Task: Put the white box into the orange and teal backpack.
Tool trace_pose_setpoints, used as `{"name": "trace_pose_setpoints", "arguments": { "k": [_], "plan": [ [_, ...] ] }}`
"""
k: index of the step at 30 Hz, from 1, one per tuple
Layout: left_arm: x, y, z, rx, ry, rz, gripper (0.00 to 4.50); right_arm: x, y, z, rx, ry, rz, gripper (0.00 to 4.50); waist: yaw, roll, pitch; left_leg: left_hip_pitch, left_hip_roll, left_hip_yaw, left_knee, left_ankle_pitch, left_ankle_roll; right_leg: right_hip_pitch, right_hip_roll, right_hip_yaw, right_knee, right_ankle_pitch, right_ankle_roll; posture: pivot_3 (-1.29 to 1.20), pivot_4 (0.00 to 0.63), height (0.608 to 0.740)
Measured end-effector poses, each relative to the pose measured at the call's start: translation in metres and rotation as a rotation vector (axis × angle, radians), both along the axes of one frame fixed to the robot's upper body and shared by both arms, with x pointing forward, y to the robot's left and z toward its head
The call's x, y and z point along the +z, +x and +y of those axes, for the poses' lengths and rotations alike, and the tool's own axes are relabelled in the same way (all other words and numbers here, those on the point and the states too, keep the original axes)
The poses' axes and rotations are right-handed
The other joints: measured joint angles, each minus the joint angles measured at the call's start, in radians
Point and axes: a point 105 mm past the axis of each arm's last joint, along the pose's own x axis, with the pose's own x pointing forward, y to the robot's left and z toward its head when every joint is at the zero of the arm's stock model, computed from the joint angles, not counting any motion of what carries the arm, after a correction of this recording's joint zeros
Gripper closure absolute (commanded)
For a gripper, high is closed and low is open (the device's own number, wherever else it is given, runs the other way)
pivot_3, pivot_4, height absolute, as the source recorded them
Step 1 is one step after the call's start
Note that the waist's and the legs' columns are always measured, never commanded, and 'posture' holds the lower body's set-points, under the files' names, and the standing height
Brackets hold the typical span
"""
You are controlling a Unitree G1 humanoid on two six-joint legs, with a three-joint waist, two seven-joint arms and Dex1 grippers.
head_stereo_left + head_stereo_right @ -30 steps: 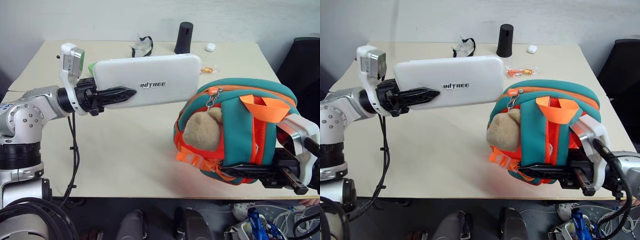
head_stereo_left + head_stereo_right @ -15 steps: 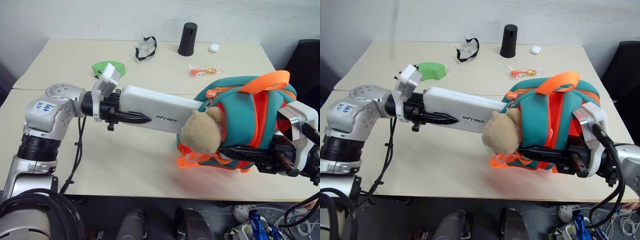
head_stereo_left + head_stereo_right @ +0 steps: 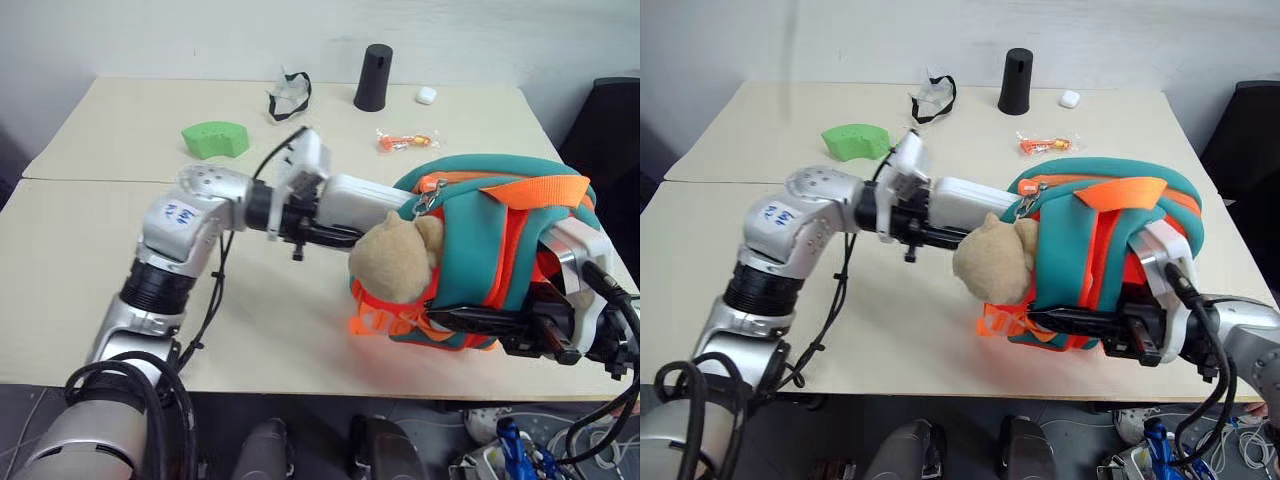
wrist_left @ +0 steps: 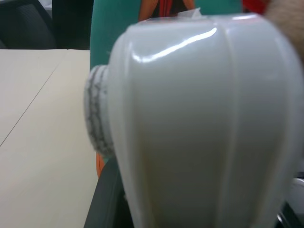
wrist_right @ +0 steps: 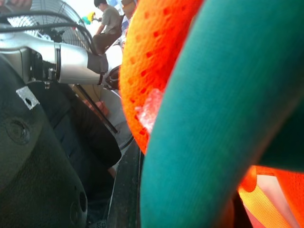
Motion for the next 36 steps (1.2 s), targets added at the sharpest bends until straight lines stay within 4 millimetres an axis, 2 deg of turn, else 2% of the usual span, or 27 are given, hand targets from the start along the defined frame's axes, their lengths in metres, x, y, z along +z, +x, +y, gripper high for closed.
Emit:
{"name": "trace_pose_setpoints", "arguments": {
  "k": [7,14,18,23,25,29,33,36],
  "plan": [
    [-0.02,0.006,-0.028,0.058,0.059,0.0,3.18,-0.004,-0.002,0.001,0.011,-0.004,0.01,4.47,0.001,0.0,0.0,0.001,0.0,0.0,0.0,0.0,0.0,0.0,0.0,0.0,0.0,0.0,0.0,0.0,0.15,0.74],
    [-0.031,0.005,-0.061,0.014,0.086,-0.021,3.18,-0.004,-0.002,0.001,0.014,0.0,0.006,4.47,0.002,0.0,0.0,0.001,0.0,0.0,0.001,-0.001,0.001,0.001,-0.001,0.0,-0.001,0.0,0.0,0.0,0.15,0.74],
    [-0.034,0.006,-0.065,-0.001,0.093,-0.006,1.92,-0.005,-0.002,0.002,0.012,-0.002,0.005,4.5,0.002,0.0,0.0,0.001,0.0,0.0,0.001,-0.001,0.001,0.001,-0.002,0.0,-0.001,0.0,0.0,0.0,0.15,0.74],
    [-0.029,0.004,-0.053,-0.016,0.084,0.056,0.56,-0.006,-0.003,0.003,0.011,-0.003,0.006,4.5,0.0,0.0,0.0,0.001,0.0,-0.001,0.001,-0.001,0.001,0.001,-0.002,0.0,-0.001,0.0,0.0,0.0,0.15,0.74],
    [-0.021,0.001,-0.041,-0.026,0.061,0.078,0.02,-0.009,-0.003,0.003,0.005,-0.008,0.015,4.5,-0.004,0.0,0.0,0.001,0.001,-0.001,0.001,-0.001,0.001,0.001,-0.002,0.0,-0.001,0.0,0.0,0.0,0.15,0.74],
    [0.005,-0.009,-0.01,-0.051,0.001,0.1,0.02,-0.011,0.0,0.001,-0.016,-0.013,0.007,4.5,-0.007,0.0,0.0,0.001,0.002,-0.001,0.001,0.0,0.0,0.001,-0.002,0.0,0.0,0.0,-0.001,0.0,0.15,0.74],
    [0.025,-0.024,0.024,-0.084,0.017,0.059,0.02,-0.017,0.011,-0.001,-0.069,-0.03,0.0,4.5,-0.006,0.0,0.0,0.001,0.001,-0.001,0.001,0.0,-0.001,0.001,-0.001,0.0,0.0,0.0,-0.001,0.0,0.15,0.74],
    [0.035,-0.029,0.036,-0.081,0.009,0.02,0.02,-0.021,0.021,-0.003,-0.114,-0.05,-0.013,4.5,0.0,0.0,0.0,0.001,0.0,-0.001,0.001,0.0,0.0,0.001,-0.001,0.0,0.0,0.0,0.0,0.0,0.15,0.74]
  ]
}}
